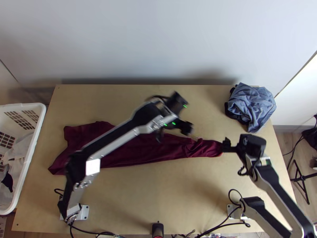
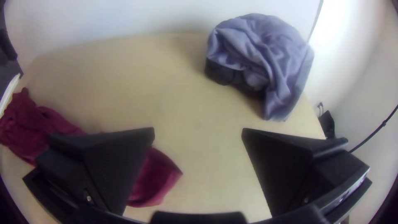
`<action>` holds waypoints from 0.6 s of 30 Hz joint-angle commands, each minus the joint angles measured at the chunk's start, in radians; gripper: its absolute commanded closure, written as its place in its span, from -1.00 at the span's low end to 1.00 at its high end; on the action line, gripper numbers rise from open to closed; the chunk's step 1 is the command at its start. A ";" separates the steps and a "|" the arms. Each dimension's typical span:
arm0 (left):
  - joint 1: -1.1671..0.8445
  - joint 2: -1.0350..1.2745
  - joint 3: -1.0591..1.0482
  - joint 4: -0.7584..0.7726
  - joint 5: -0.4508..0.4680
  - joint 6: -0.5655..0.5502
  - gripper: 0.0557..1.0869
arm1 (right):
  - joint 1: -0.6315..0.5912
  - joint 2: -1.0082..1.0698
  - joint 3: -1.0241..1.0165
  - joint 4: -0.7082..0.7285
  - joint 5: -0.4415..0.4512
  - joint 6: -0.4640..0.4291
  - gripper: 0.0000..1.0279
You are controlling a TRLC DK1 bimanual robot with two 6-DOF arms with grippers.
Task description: Fold the t-shirt
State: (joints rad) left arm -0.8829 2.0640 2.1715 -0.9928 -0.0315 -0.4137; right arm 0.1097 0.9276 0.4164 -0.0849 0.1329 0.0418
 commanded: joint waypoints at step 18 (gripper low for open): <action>0.297 -0.363 -0.372 -0.093 -0.038 0.044 -0.92 | -0.008 0.358 0.168 -0.134 -0.124 0.044 -0.90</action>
State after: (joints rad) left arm -0.6510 1.7870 1.8908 -1.0885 -0.0677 -0.3729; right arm 0.1017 1.2037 0.5499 -0.1524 0.0166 0.0738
